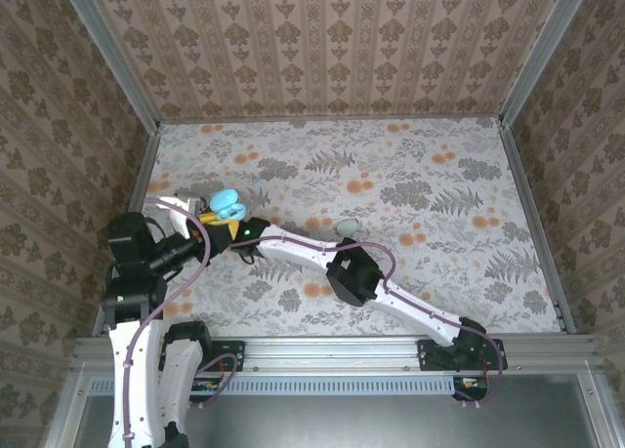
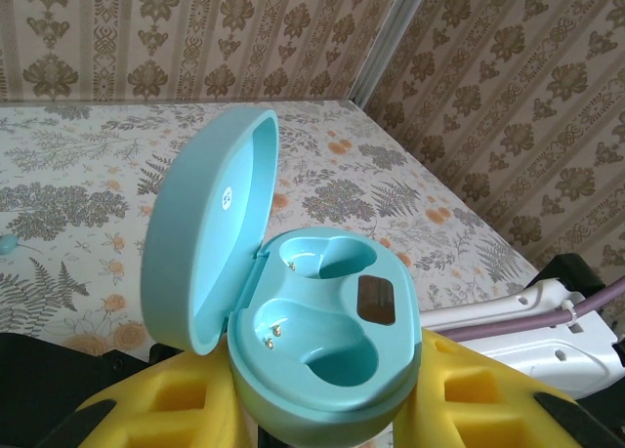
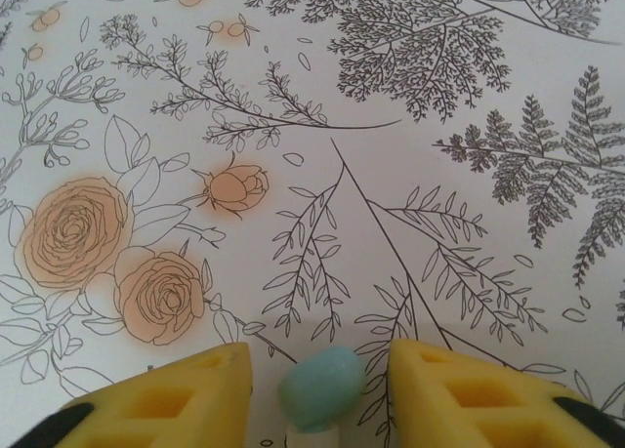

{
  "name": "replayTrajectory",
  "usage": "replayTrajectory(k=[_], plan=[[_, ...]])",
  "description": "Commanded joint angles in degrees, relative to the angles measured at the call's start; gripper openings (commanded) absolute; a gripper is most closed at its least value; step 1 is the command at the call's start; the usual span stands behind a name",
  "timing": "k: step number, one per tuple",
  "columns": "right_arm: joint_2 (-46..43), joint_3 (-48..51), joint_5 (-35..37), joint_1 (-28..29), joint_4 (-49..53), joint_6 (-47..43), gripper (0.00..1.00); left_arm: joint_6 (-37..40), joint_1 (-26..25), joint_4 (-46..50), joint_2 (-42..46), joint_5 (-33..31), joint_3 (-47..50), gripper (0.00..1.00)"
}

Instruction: Insert the wireless bluetooth earbuds into the charging case

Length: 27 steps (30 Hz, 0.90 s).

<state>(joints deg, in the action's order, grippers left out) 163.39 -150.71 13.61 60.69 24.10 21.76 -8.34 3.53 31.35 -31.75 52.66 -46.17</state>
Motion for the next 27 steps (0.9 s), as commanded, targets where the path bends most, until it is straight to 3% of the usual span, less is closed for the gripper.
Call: replayTrajectory(k=[1,7,20,27], plan=[[1.00,-1.38,1.07,0.31,2.78,-0.34,0.35,0.34,0.51,0.39,0.92,0.58,-0.34,0.08],[-6.02,7.16,0.03,-0.74,1.43,1.89,0.27,0.23,0.49,0.07,0.99,0.58,0.22,0.08],[-31.31,50.84,-7.32,-9.11,-19.31,15.47,0.18,-2.12,0.44,-6.45,-0.52,1.44,4.01,0.08],[-47.22,73.60,-9.89,-15.89,-31.03,21.57,0.18,-4.27,-2.94,-17.60,-5.46,0.78,8.52,0.08]])
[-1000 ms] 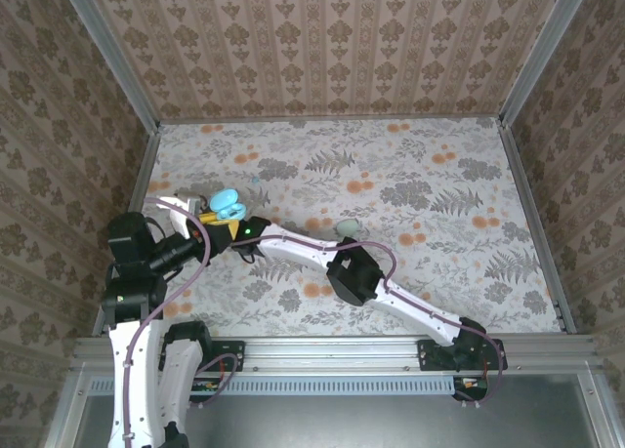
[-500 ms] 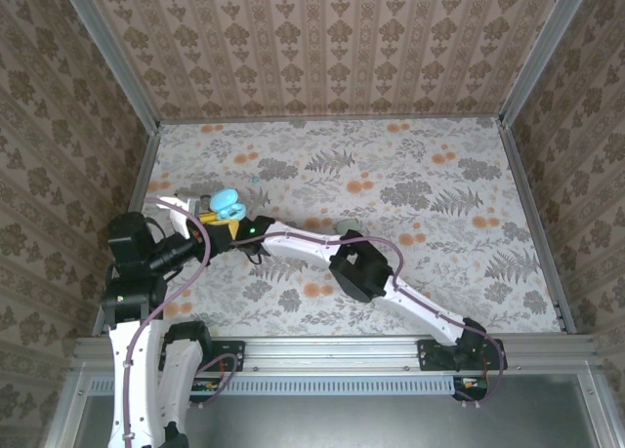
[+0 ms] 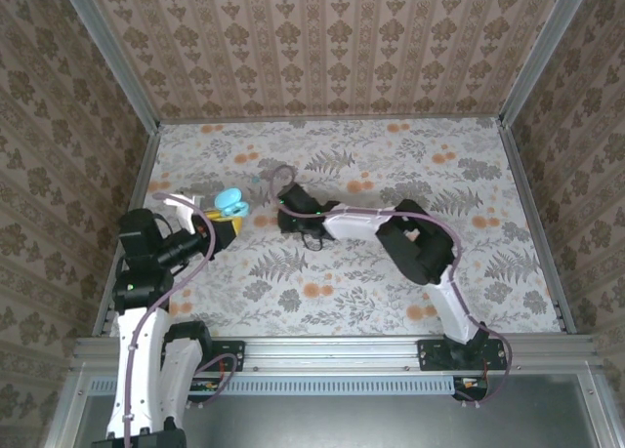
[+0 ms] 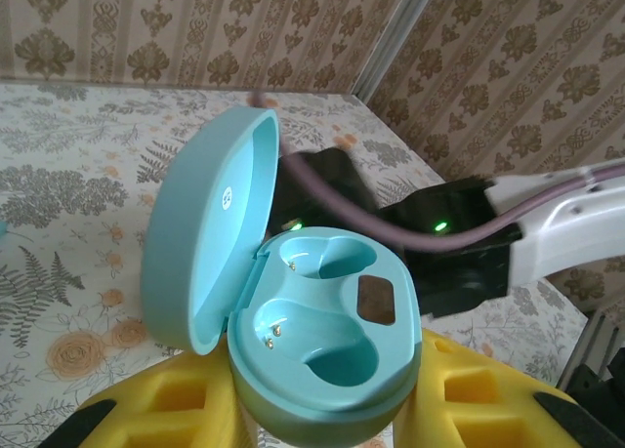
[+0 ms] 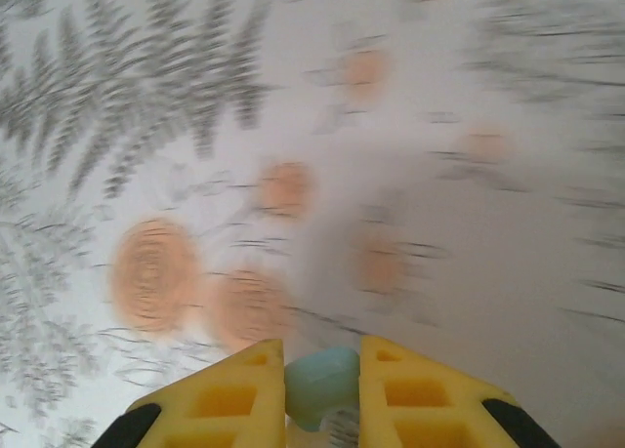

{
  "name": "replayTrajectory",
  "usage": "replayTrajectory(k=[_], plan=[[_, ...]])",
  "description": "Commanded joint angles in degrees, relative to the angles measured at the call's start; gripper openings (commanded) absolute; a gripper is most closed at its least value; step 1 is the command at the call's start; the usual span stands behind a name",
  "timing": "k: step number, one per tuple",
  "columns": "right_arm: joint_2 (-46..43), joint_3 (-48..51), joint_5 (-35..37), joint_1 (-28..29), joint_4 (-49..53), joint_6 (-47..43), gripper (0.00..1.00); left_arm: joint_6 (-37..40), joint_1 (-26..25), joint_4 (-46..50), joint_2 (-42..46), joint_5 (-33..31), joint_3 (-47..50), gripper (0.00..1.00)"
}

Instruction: Insert the wireless bluetooth earbuds into the charging case

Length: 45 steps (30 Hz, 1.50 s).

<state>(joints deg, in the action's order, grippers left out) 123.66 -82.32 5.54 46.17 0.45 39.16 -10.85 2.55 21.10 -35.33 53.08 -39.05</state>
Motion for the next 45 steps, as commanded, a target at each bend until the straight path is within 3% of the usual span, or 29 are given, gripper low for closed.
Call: replayTrajectory(k=[1,8,15,21,25,33,45], plan=[[-9.62,7.44,-1.91,-1.99,-8.34,4.42,0.18,-1.49,-3.47,-8.61,-2.99,-0.59,1.71,0.08],[-27.96,19.68,-1.85,-4.49,-9.07,2.27,0.19,3.27,-16.80,-17.14,-11.94,-10.38,1.35,0.07],[-46.75,26.55,0.64,-4.61,-3.44,-0.12,0.20,4.34,-22.38,-27.77,-19.94,-12.43,1.87,0.07],[-57.58,29.62,-0.58,-2.30,-3.18,-2.59,0.20,5.01,-24.95,-38.34,-24.96,-11.43,4.17,0.07],[-57.91,30.14,-5.01,-0.09,-8.50,-3.96,0.20,4.51,-26.11,-42.71,-27.07,-10.45,4.59,0.07],[-49.02,26.05,-14.58,0.84,-14.98,-6.02,0.20,4.30,-27.96,-44.78,-26.36,-10.32,5.96,0.07],[-44.34,22.92,-15.56,0.94,-15.36,-6.93,0.20,4.25,-28.29,-45.23,-23.04,-10.42,9.38,0.06]])
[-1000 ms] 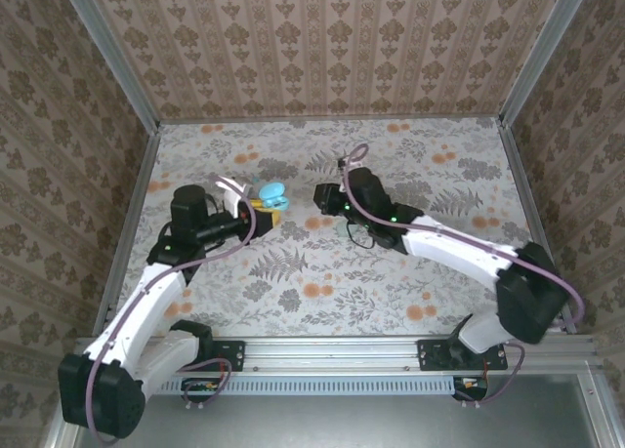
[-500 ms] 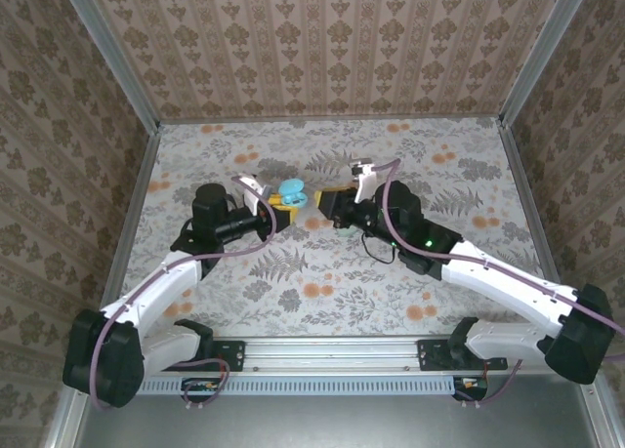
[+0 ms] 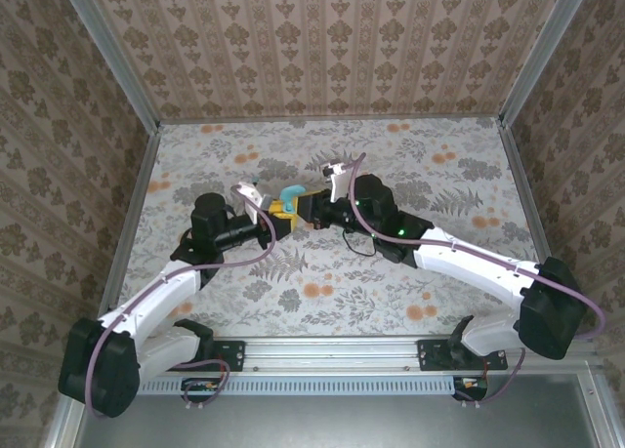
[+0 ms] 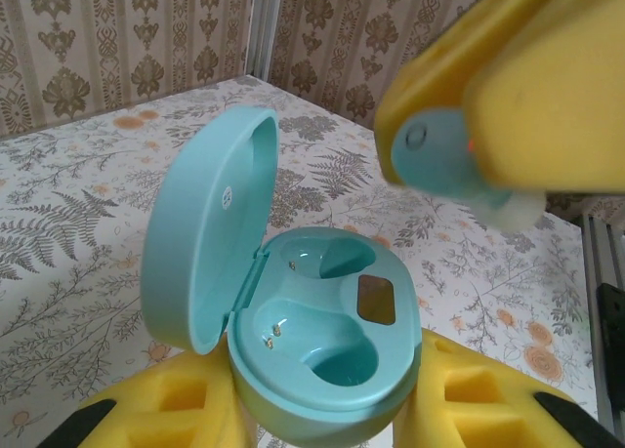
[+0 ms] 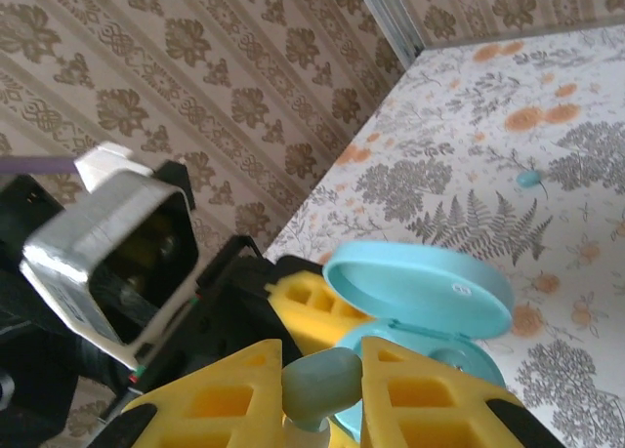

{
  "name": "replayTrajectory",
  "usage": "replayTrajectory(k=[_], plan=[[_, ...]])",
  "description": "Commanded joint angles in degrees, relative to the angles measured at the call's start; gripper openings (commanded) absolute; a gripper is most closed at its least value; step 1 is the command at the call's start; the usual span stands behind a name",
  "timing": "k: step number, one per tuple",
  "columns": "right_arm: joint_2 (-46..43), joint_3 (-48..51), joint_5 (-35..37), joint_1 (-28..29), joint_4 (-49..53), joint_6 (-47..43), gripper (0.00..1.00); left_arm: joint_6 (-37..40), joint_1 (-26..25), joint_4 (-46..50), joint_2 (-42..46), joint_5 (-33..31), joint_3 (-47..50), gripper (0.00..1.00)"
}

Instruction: Insert the wireless bluetooth earbuds into the charging case

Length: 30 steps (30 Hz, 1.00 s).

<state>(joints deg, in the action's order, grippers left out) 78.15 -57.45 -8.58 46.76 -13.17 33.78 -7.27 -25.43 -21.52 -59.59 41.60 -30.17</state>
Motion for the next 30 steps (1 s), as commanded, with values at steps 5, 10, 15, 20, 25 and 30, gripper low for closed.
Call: replayTrajectory(k=[5,10,15,20,25,30], plan=[[3.56,-3.23,-1.63,0.88,-0.01,-2.34,0.20,0.59,-0.30,-2.65,2.00,0.78,0.82,0.06],[4.63,-3.46,-0.23,1.97,0.94,-3.26,0.20,0.84,-0.29,-2.73,2.25,0.65,0.83,0.06],[5.73,-4.42,0.58,2.37,2.29,-4.28,0.20,0.78,-2.13,-2.87,2.11,0.74,0.55,0.06],[6.24,-5.11,1.44,2.77,3.71,-5.58,0.21,0.94,-2.15,-2.74,2.35,0.35,0.46,0.06],[4.61,-3.87,4.60,3.77,5.62,-7.80,0.24,1.42,-2.11,-2.04,2.63,-0.27,0.40,0.06],[2.68,-3.34,7.18,4.21,8.15,-9.79,0.25,1.50,-2.16,-2.03,2.72,-0.55,0.38,0.06]])
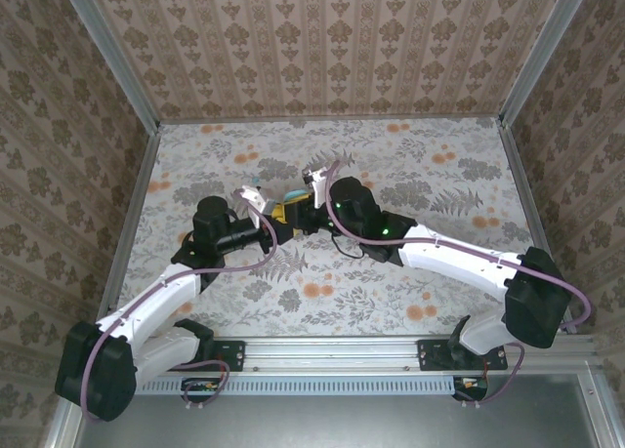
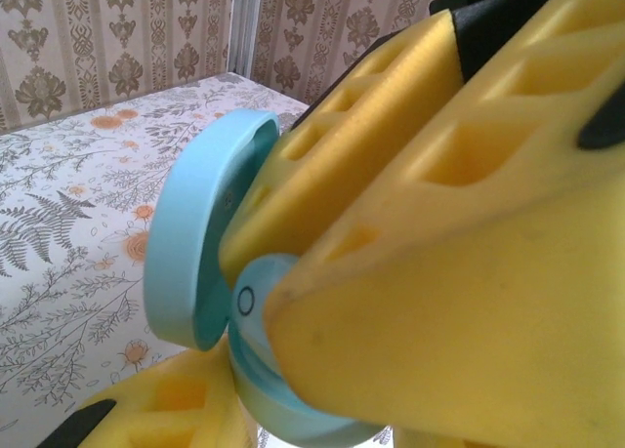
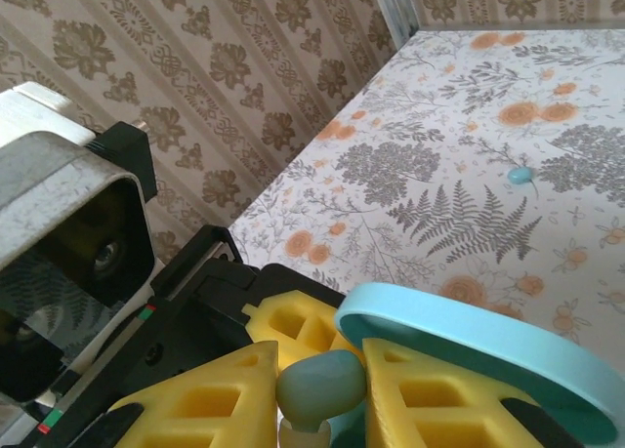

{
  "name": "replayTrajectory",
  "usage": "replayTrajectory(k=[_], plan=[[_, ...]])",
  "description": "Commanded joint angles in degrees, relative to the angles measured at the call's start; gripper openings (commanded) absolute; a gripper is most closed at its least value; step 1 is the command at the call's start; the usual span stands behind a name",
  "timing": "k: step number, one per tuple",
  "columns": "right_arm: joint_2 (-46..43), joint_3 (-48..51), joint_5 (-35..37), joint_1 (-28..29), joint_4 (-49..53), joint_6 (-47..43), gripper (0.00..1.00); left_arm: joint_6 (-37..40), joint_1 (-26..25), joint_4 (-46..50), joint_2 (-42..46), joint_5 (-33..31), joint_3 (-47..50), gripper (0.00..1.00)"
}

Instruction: Insert the wireless bluetooth earbuds into the charging case

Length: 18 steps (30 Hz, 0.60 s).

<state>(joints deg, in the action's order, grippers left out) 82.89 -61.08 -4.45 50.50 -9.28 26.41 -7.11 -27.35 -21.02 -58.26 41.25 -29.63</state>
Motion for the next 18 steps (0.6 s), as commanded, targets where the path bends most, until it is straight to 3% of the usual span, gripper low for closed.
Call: replayTrajectory(k=[1,18], plan=[[-2.28,0.39,3.56,0.56,4.76,-2.61,0.25,1.24,-0.17,-2.54,1.49,-0.23,-0.16,0.06],[-2.37,2.01,5.06,1.26,6.19,-1.54,0.29,1.58,-0.31,-1.24,2.36,-0.91,-0.34,0.06]])
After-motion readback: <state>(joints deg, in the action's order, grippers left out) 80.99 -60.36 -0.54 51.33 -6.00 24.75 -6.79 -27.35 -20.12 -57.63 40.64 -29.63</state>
